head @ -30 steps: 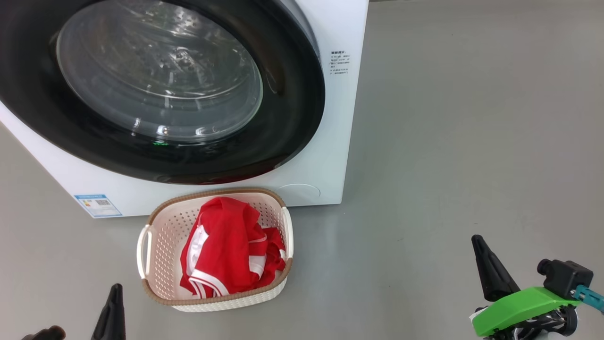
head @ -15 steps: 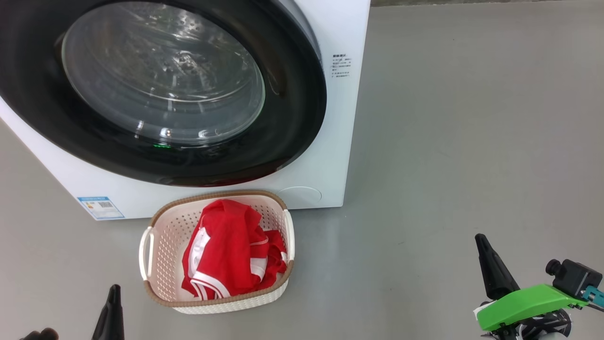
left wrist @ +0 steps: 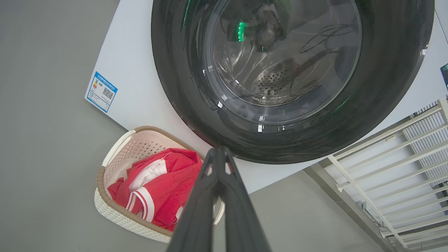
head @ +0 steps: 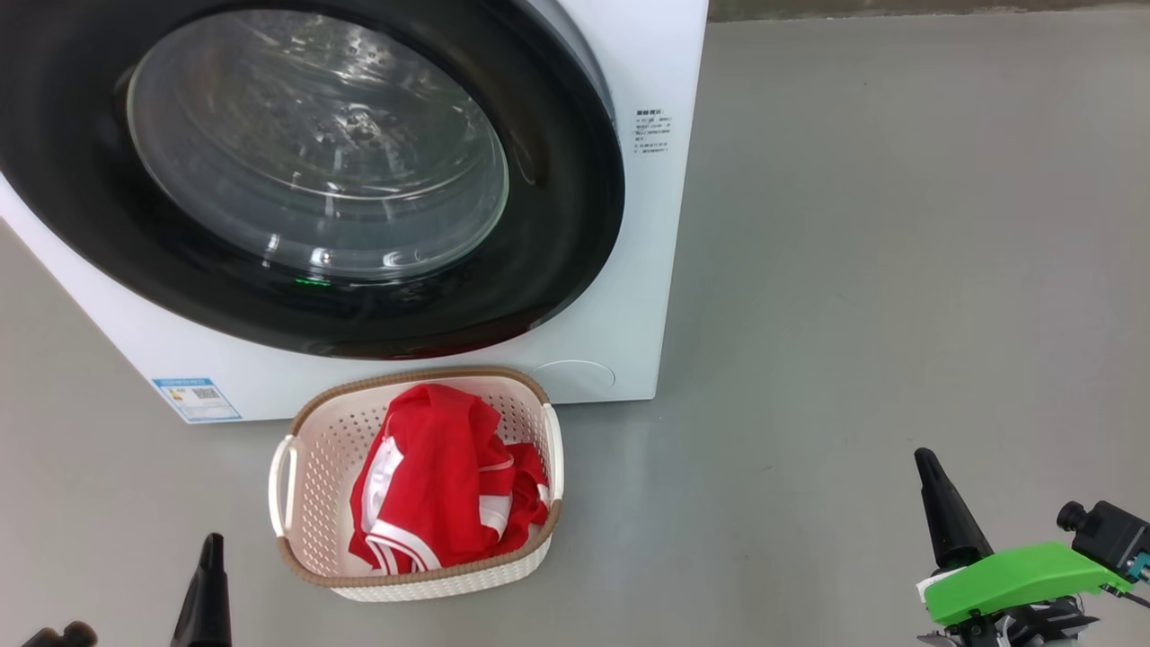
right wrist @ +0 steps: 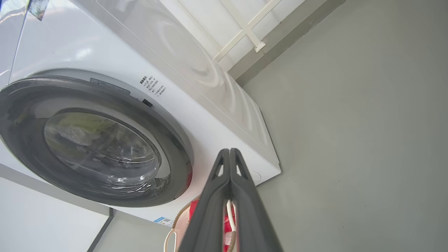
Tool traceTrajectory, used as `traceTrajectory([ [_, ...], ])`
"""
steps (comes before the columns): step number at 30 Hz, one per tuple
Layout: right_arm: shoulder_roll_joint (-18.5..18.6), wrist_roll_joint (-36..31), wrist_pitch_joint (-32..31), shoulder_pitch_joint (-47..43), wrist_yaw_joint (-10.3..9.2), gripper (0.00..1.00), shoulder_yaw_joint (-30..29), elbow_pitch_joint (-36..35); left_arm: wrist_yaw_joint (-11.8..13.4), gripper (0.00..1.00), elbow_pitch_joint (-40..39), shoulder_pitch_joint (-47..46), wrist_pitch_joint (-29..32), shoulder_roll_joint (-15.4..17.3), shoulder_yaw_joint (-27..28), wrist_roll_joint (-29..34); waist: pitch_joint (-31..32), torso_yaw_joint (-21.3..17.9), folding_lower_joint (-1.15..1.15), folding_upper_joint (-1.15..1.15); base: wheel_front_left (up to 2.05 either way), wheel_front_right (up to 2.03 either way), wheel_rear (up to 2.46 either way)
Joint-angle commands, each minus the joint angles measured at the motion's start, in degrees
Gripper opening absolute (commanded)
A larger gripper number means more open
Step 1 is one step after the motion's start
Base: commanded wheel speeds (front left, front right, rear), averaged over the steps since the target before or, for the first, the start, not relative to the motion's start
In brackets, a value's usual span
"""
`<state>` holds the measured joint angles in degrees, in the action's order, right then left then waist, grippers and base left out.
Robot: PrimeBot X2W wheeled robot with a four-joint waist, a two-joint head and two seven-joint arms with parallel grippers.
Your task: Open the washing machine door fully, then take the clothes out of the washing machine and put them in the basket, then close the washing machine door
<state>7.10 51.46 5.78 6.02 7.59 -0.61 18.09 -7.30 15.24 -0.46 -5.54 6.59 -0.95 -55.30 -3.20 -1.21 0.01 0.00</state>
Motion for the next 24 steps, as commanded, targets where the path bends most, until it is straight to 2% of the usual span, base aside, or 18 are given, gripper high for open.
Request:
traceTrajectory([
  [1,0.2,1.8,-0.3,0.8,-0.04,0.00,0.2,-1.7,-0.1,0.00,-1.1,-2.1,0.4,0.6,1.5,-1.5,0.1,0.0,0.00,0.00,0.00,0.00,0.00],
  [24,-1.0,14.8,-4.0,0.6,-0.06,0.00,-1.6,-2.5,-0.1,0.00,-1.2,-3.3,4.0,-0.6,3.2,-13.3,1.0,0.4,0.00,0.00,0.00,0.00,0.00],
])
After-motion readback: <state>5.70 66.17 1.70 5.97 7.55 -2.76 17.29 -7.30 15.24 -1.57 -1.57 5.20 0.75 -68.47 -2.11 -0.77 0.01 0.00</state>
